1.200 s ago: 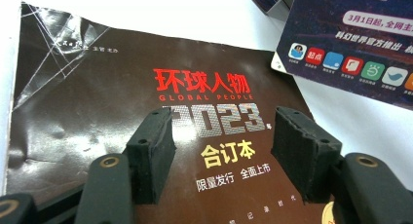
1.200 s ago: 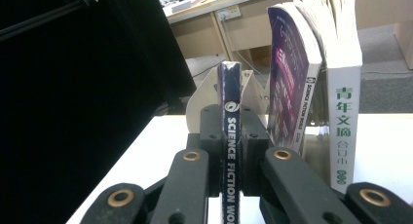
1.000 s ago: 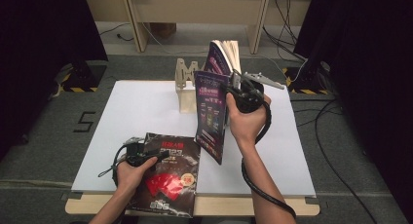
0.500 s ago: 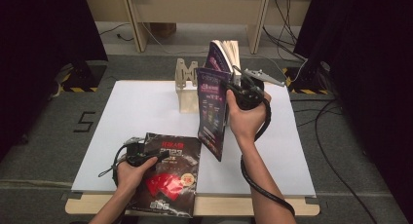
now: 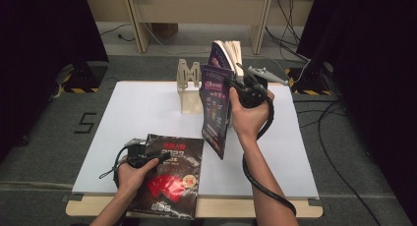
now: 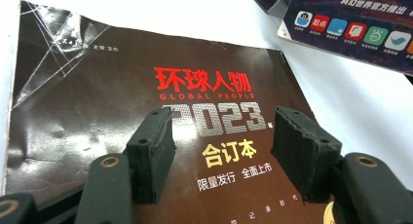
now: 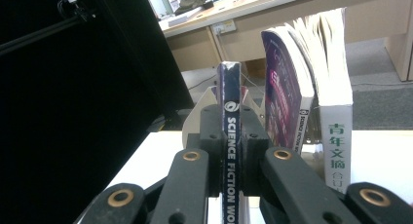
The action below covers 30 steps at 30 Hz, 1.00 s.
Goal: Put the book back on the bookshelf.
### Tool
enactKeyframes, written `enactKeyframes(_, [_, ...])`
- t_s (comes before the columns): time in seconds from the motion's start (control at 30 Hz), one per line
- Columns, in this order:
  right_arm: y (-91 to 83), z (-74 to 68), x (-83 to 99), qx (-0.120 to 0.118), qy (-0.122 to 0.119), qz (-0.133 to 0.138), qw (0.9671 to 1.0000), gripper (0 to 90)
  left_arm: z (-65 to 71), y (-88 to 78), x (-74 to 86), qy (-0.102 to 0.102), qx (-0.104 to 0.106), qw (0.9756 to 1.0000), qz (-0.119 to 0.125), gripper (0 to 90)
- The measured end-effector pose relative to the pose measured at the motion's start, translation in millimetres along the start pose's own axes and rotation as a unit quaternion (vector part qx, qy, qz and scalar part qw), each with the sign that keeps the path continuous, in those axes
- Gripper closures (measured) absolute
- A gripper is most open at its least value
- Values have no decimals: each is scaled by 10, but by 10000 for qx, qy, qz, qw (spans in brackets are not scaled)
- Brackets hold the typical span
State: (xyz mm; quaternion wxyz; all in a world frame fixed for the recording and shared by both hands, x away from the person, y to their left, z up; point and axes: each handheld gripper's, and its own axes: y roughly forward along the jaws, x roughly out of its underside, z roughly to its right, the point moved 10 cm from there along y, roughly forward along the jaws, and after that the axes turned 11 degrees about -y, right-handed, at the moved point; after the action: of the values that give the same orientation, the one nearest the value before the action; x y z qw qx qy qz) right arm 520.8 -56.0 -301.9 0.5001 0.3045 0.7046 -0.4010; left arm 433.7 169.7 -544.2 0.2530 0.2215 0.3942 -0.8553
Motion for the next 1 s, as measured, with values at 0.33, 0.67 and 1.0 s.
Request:
enactKeyframes(0.33, [43, 34, -12, 55, 28, 25, 10000, 844, -4, 1, 1, 5, -2, 10000, 0, 397])
enactKeyframes(0.67, [70, 42, -57, 100, 33, 83, 9999, 844, -3, -1, 3, 21, -11, 10000, 9, 397])
enactKeyframes(1.0, [110, 55, -94, 149, 50, 128, 9998, 843, -5, -3, 3, 20, -9, 10000, 5, 397])
